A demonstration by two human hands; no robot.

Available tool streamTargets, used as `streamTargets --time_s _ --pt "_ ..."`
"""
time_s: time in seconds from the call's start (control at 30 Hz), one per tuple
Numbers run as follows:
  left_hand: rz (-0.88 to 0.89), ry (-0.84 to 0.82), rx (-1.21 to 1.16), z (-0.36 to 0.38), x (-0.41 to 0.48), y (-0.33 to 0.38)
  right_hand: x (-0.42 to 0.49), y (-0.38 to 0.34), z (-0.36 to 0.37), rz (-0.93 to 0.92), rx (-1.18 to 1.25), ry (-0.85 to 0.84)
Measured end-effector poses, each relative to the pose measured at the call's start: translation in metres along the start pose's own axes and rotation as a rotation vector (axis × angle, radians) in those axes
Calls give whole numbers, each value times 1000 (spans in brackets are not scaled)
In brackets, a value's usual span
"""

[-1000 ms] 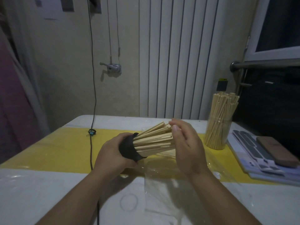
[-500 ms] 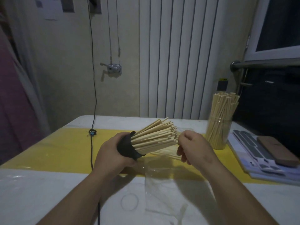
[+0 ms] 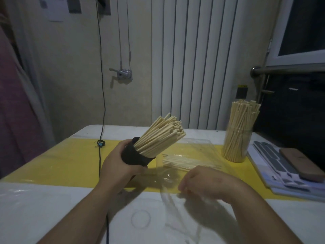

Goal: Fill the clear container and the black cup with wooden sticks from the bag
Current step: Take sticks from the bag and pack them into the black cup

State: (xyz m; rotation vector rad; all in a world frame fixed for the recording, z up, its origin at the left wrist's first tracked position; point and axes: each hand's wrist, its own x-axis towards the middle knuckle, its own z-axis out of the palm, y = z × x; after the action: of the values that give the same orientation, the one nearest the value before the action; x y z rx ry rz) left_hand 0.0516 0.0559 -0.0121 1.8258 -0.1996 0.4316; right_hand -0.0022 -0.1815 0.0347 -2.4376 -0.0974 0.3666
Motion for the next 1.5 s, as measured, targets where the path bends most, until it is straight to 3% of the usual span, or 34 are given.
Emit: streamTargets --time_s 0.13,0.27,0.43,0.87,1.03,1.5 --pt "-41 5 -53 0 0 2 32 19 19 -51 -395 -54" --pt "-67 -15 -89 0 -1 4 52 37 33 -5 -492 141" --pt "-153 -71 -117 0 0 2 64 39 34 85 -480 293" --pt "-211 -116 -141 0 0 6 71 45 38 -5 -326 558" --pt "-205 -104 -143 1 -1 7 77 50 40 34 -381 478" --pt "-200 -109 -125 1 -1 10 77 49 38 110 -495 487"
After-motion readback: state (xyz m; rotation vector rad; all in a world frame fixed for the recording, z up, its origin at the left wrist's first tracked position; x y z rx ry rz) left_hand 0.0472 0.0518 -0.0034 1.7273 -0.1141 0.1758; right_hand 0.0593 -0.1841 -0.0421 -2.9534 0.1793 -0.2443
